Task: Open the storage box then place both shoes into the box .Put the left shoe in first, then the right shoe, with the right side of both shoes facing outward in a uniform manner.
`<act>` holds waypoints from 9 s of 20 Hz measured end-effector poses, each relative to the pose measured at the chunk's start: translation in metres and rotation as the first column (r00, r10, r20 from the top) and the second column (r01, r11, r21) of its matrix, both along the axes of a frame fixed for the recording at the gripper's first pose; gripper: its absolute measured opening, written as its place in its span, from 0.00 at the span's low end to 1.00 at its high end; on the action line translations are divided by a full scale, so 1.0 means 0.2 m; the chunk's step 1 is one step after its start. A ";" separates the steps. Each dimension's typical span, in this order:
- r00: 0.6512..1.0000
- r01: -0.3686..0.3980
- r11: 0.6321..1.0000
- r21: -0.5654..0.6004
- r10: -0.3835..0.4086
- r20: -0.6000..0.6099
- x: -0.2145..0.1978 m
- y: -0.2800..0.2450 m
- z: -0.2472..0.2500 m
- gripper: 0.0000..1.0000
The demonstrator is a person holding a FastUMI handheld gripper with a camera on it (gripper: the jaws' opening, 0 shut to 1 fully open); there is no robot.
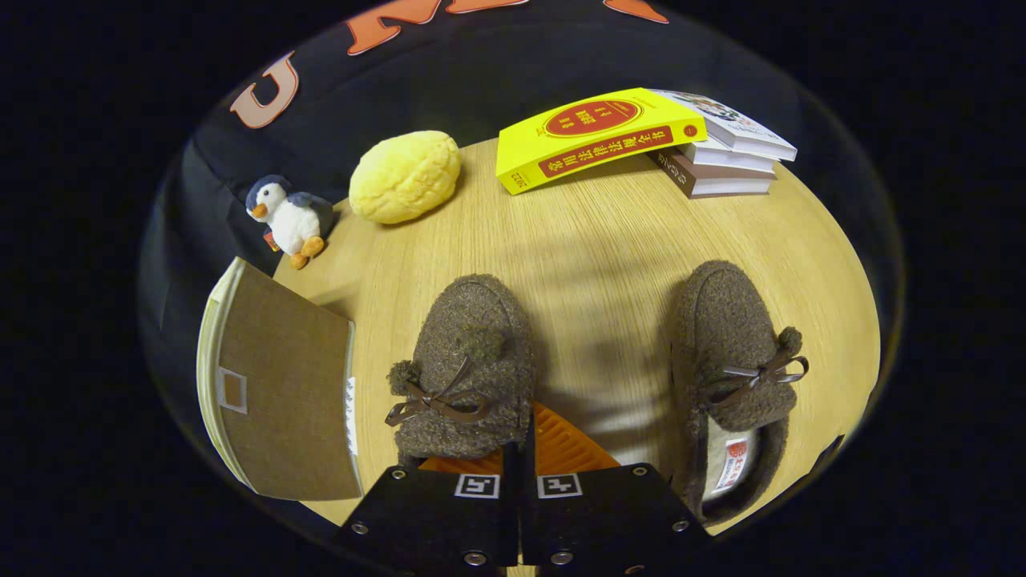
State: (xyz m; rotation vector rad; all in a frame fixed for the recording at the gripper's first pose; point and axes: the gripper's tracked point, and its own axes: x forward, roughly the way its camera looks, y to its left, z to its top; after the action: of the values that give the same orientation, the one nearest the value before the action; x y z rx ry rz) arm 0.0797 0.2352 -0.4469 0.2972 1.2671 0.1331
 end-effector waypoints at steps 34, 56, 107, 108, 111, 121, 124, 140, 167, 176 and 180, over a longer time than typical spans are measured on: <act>0.987 -0.140 0.990 -0.002 0.140 -0.080 -0.04 1.42 0.43 0.03; 0.971 -0.239 0.921 0.307 0.217 0.104 -0.02 1.30 1.09 0.82; 0.998 0.053 0.996 -0.076 -0.055 -0.028 -0.02 -0.63 0.18 0.04; 0.998 0.052 0.997 -0.057 -0.053 -0.017 -0.01 -0.56 0.25 0.04; 0.999 0.033 0.999 -0.007 -0.033 0.018 0.02 -0.35 0.46 0.04; 0.994 -0.072 0.994 0.077 0.066 0.089 0.07 0.43 0.85 0.04; 0.991 -0.103 0.990 0.095 0.094 0.092 0.06 0.65 0.89 0.03; 0.987 -0.161 0.986 -0.036 0.161 -0.002 0.01 1.10 0.57 0.04; 0.790 -0.177 0.984 -0.020 0.154 0.594 0.23 0.17 1.66 0.73; 0.543 -0.052 0.998 -0.021 0.046 0.838 0.36 -0.34 2.14 0.81; 0.442 -0.020 1.000 0.014 -0.003 0.897 0.37 -0.47 2.31 0.85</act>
State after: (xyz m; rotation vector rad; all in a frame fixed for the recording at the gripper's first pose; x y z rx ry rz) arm 0.1528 0.1417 0.0148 0.1821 0.1630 0.2736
